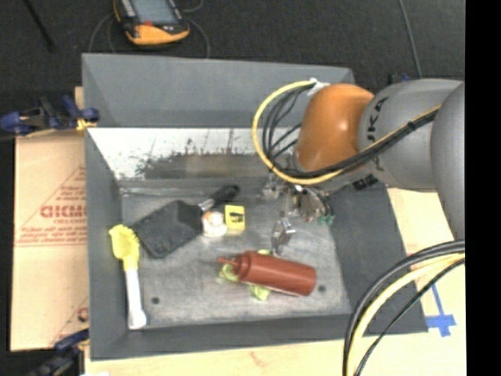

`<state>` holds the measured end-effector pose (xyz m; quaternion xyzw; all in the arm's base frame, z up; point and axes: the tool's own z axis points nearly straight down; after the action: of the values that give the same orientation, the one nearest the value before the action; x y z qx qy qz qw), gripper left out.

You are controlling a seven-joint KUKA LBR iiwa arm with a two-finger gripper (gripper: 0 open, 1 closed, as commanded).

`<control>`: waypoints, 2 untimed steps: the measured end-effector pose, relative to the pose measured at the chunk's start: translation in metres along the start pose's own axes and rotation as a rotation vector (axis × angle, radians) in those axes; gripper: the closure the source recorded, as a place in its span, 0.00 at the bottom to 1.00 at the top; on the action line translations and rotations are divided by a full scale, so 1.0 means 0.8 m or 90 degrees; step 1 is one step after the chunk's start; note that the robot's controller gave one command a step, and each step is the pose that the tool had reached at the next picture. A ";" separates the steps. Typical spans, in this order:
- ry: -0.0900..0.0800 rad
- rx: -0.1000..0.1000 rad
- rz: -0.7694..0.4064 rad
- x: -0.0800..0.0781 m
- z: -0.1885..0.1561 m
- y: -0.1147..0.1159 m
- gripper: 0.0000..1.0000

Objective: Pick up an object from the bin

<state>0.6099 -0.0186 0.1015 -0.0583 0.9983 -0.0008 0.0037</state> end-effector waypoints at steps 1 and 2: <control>0.004 -0.002 0.056 0.018 0.005 0.024 0.00; 0.003 -0.001 0.097 0.027 -0.001 0.010 0.00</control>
Offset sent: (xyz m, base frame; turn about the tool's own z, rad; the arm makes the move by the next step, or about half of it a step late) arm -0.0247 0.0039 -0.0012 0.1589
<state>0.5874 -0.0135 0.1018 0.0180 0.9998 0.0004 0.0017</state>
